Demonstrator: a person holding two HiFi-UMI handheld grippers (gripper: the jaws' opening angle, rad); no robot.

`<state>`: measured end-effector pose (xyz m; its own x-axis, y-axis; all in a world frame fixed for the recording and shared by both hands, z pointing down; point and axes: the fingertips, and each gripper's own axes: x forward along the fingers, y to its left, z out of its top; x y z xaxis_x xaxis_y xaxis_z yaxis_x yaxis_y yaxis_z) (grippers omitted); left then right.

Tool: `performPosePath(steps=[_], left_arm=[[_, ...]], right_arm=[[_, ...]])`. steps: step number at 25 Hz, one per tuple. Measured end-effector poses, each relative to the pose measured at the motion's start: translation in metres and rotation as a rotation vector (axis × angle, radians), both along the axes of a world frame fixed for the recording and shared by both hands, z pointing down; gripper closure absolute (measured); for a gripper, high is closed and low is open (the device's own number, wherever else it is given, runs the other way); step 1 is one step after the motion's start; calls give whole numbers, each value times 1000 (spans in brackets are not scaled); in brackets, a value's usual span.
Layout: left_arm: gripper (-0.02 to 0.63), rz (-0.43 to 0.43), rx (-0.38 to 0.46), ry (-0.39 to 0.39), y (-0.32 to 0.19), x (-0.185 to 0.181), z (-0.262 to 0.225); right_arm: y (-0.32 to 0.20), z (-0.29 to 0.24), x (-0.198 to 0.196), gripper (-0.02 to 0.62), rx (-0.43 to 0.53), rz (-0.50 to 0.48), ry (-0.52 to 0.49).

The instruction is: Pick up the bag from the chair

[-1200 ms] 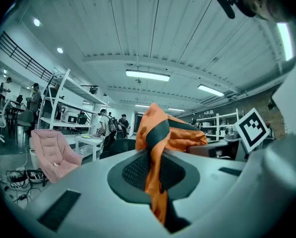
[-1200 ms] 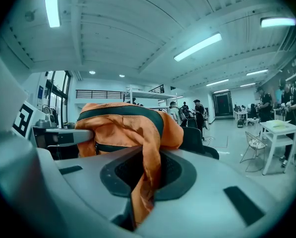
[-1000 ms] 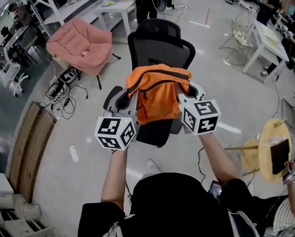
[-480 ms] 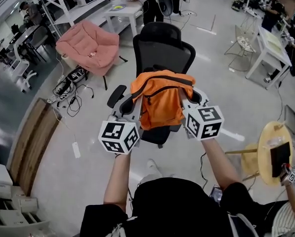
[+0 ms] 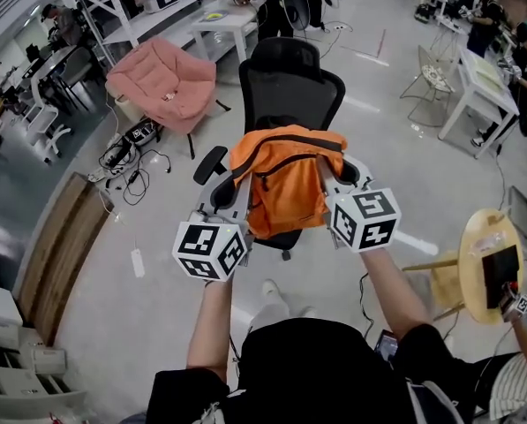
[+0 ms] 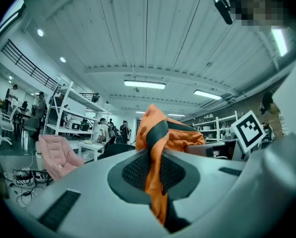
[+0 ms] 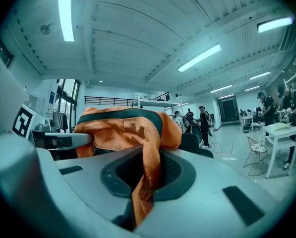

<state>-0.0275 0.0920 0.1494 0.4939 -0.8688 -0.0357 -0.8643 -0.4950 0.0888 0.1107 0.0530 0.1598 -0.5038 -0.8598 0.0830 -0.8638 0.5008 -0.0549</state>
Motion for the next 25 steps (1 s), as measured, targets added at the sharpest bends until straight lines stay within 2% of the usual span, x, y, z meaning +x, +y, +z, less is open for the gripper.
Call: performPosePath(steps=[9, 25], left_arm=[[583, -9, 29, -5, 36, -3, -9], [583, -24, 48, -3, 59, 0, -13]], right_arm=[[32, -7, -3, 571, 24, -13, -18], [53, -10, -1, 574, 51, -31, -24]])
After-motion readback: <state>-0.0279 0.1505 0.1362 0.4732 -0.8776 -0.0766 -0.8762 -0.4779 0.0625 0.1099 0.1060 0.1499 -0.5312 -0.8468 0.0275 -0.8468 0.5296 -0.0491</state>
